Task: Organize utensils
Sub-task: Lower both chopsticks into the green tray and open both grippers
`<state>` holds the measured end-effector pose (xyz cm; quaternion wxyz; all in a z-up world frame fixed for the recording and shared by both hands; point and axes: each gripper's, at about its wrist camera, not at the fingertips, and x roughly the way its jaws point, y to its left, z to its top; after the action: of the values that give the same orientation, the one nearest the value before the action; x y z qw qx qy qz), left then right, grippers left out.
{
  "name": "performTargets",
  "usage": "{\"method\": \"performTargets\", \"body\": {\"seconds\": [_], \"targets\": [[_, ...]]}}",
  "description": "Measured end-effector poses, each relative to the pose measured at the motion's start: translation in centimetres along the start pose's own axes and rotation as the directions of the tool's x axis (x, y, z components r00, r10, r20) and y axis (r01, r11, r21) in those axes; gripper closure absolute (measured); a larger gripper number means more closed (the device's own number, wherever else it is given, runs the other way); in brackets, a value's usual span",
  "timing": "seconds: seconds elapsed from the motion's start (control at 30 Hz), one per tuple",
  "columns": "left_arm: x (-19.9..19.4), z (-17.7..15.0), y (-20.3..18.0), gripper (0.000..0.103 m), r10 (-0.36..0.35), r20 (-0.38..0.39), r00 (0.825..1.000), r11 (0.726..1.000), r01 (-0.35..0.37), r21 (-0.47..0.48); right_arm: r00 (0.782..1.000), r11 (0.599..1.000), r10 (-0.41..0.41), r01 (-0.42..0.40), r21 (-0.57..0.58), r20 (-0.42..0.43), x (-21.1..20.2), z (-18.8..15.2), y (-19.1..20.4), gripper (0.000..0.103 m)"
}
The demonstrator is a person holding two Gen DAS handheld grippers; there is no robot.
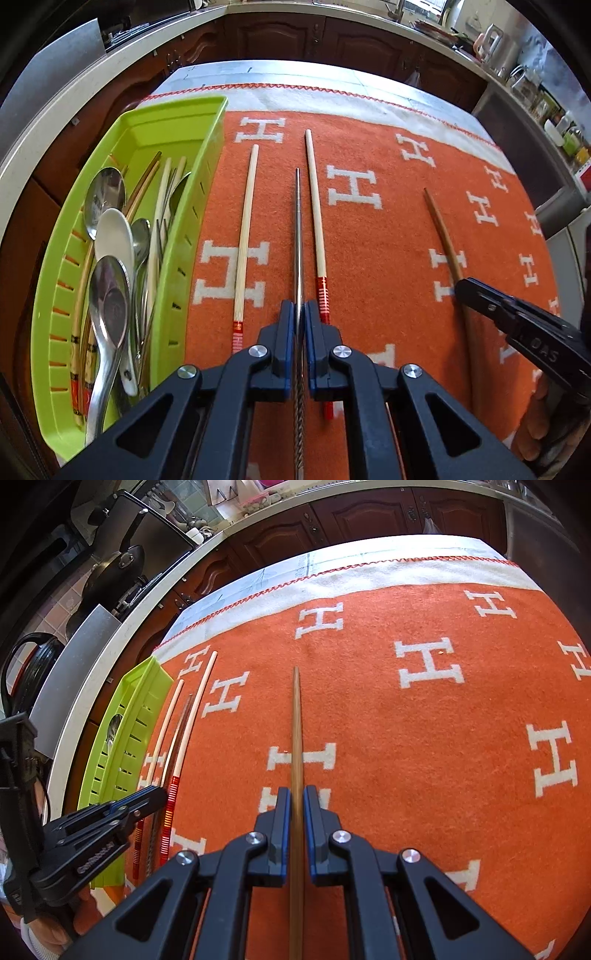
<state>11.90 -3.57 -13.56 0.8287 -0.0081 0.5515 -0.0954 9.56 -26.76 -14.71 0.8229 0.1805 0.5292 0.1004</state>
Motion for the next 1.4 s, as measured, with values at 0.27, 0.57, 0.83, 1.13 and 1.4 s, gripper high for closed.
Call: {"method": "performTargets", "body": {"seconds": [0.27,0.57,0.83,1.13,1.4], "targets": [[-6.3,0.1,0.7,0.1,0.006,0.092,0.996,0.999,-0.009,0.033,0.999,0.999,-0.037,0.037,-0.002,-0.021,0.2,0.4,0.7,0.096],[-9.8,0.7,6.0,0.1,0.111,0.189,0.976,0.994,-0.11,-0.011,0.999,0.999,0.031,-0.03,0.033,-0.014,-1.3,1.9,3.8,0.096],[-8.8,1.3,10.6,0.1,0.146,0.215,0.966,0.989,-0.139,-0.046,0.982,0.982,0.187,-0.187,-0.011,0.032,-2.8,3.4,11.7,0.096],[-6.2,1.3,15.1,0.099,0.05,0.168,0.985,0.989,-0.026,-0.144,0.959,0.959,0.282,-0.282,0.027,-0.008,0.7,3.7,18.6,0.096],[-4.9,1.6,15.6,0.099,0.039,0.166,0.985,0.99,-0.016,-0.141,0.964,0.966,0.255,-0.251,0.06,-0.079,4.6,3.5,19.9,0.095]]}}
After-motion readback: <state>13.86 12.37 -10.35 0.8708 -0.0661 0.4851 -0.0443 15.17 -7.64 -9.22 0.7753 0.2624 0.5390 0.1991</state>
